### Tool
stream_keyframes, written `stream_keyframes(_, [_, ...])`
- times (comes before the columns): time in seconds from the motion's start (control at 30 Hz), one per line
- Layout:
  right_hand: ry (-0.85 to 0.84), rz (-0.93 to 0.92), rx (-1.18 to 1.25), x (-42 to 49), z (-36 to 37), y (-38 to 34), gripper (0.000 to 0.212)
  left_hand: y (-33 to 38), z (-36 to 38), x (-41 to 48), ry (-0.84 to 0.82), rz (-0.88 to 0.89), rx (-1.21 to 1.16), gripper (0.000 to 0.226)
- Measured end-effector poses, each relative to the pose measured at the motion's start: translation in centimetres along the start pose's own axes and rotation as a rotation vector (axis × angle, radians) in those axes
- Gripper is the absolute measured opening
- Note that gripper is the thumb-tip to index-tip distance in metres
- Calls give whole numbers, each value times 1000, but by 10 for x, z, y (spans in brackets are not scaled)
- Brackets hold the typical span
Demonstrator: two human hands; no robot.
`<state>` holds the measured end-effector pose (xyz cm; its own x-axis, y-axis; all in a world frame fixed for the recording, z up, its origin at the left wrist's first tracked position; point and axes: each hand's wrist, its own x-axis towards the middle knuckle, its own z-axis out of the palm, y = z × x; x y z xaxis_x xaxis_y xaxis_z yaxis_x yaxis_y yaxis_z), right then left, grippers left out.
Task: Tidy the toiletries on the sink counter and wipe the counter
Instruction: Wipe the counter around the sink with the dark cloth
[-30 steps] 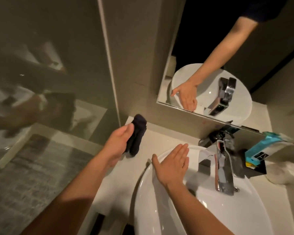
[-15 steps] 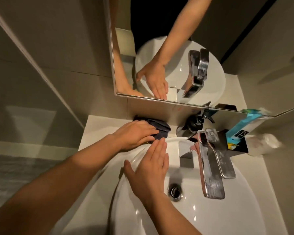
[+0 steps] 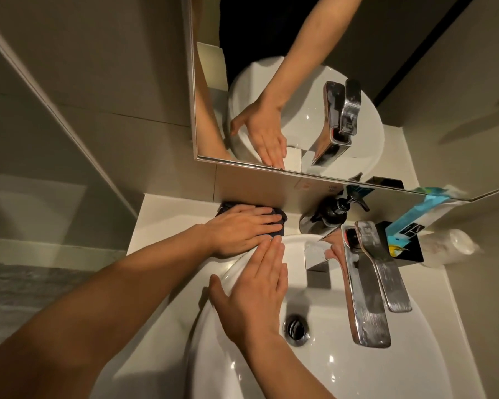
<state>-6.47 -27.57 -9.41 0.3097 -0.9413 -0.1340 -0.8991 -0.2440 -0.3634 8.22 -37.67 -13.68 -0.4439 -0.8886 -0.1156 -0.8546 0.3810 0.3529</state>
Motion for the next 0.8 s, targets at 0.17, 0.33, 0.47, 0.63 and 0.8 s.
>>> stream_keyframes(0.17, [1,15,-18,-1,-2,2,117,9,7,-9,-5,-124,-73,65])
stream_keyframes(0.33, [-9,3,-38,0,-3,4,115,13,14,-29,37,-235,-118,68])
stream_keyframes(0.47, [-23,0,-43,-1,-6,3,113,17,22,-56,50,-230,-17,55])
stream_keyframes(0.63, [-24,19,-37,-2,-9,0,107,25,25,-87,67,-264,-86,54])
stream_keyframes(0.8, [-18,13,-15,-2,-9,0,106,42,33,-113,79,-377,-125,55])
